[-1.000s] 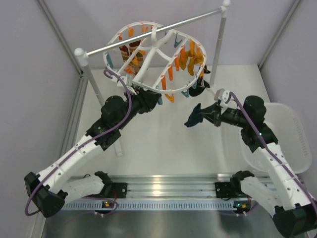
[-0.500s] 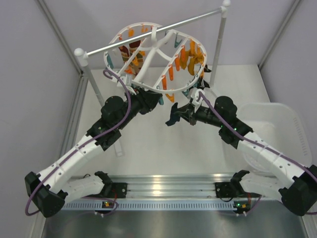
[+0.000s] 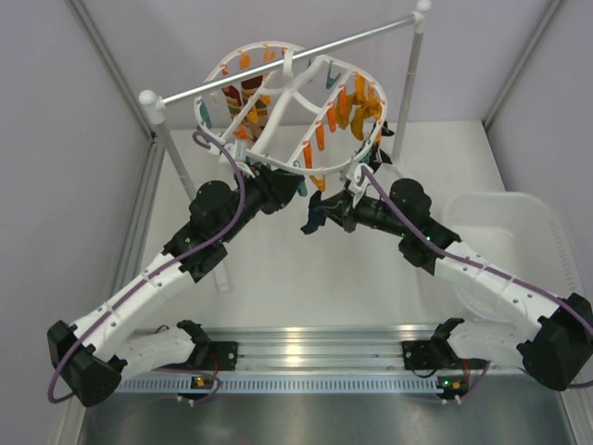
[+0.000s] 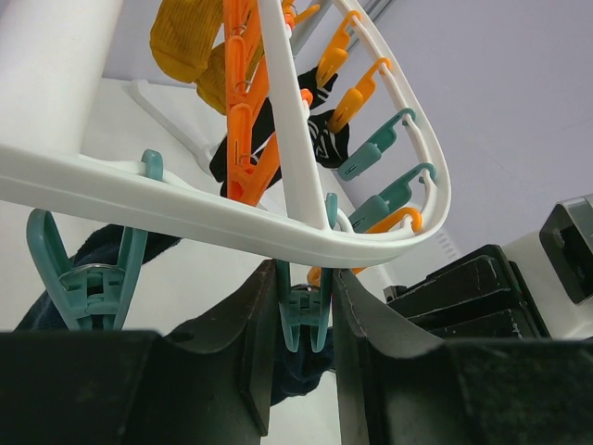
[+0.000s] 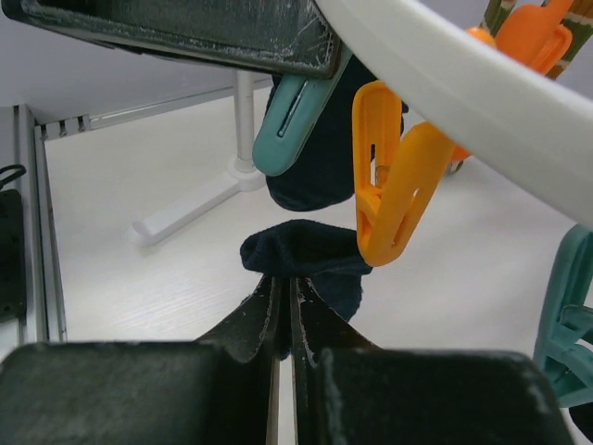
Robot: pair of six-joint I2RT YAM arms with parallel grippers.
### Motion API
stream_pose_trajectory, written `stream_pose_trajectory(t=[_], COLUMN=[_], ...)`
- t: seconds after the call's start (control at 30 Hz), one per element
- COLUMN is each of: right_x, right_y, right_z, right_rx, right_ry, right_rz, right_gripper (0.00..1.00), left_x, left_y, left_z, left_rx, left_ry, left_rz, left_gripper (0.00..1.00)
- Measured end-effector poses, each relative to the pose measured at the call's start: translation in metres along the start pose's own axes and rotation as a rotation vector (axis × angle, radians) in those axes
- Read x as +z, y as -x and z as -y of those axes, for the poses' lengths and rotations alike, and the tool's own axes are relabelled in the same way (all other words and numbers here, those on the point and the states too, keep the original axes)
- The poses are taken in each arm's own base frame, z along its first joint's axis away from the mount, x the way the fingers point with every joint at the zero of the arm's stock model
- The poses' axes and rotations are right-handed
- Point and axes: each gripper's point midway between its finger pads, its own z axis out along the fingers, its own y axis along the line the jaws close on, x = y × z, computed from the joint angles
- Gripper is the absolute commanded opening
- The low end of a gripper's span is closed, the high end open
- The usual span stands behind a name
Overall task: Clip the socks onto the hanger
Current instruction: Clamp the sock onto the hanger.
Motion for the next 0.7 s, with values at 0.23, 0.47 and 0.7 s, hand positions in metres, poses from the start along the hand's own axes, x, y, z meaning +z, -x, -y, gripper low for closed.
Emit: stream_pose_trajectory(t=[0.23, 0.47, 0.7], right_x=[0.003, 0.005, 0.007], right_y=[0.012, 0.017, 0.025], right_z=[-0.001, -0.002, -0.003], right_rx=[0.009, 0.022, 0.021], right_ry=[0.001, 0.006, 0.009], right_rz=[0.036, 0.049, 0.069], right_gripper=[0.0, 0.0, 0.0], left_x=[0.0, 0.0, 0.0], left_y=[0.0, 0.0, 0.0], left_z=[0.0, 0.0, 0.0], left_rx=[-0.003, -0.007, -0.011], left_ry=[0.0, -0.002, -0.002], left_rz=[0.001, 0.002, 0.002], left_gripper=[0.0, 0.0, 0.0])
